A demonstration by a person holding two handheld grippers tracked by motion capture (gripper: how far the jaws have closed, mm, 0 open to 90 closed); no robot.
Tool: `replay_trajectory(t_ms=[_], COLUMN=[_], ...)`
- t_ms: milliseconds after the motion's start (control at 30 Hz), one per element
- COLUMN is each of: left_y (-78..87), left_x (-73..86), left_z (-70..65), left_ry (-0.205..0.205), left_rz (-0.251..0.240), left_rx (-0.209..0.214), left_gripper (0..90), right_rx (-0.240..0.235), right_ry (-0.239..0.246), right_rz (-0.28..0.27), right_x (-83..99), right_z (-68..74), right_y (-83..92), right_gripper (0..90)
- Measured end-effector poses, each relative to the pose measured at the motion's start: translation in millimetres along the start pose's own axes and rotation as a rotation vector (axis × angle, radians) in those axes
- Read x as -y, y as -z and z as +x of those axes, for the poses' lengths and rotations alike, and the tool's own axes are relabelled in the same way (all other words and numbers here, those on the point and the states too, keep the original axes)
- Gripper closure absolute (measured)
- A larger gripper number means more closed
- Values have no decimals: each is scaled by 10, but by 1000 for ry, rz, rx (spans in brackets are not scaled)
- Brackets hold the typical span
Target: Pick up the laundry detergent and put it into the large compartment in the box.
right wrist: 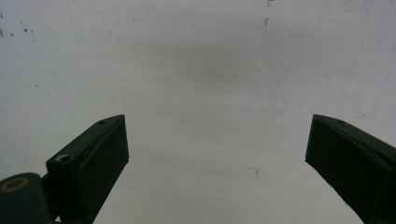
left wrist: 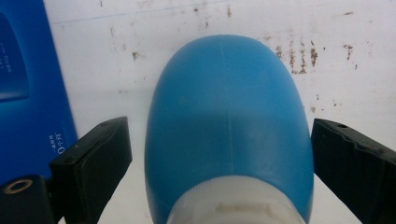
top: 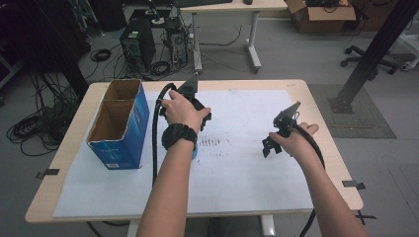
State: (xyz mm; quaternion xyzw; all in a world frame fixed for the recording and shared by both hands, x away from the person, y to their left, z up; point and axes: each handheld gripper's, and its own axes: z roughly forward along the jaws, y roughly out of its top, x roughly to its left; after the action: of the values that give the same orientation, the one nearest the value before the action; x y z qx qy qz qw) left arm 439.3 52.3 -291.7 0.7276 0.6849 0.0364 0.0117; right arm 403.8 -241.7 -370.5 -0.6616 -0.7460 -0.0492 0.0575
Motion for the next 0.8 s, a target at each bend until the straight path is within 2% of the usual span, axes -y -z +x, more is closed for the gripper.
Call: replay_trajectory(t_ms=[133, 800], left_y=[13, 42], left_x=[5, 11], left_z=[8, 13], left_ry=[0, -1], left_rz=[-6, -16], left_rx=[5, 4], left_gripper=[135, 230], right_rx=[-1, -1], right_ry=[1, 6], right_rz=[-1, 3], right_x=[3, 5], right_z=[-2, 28], right_y=[0, -19], right_gripper=[63, 63])
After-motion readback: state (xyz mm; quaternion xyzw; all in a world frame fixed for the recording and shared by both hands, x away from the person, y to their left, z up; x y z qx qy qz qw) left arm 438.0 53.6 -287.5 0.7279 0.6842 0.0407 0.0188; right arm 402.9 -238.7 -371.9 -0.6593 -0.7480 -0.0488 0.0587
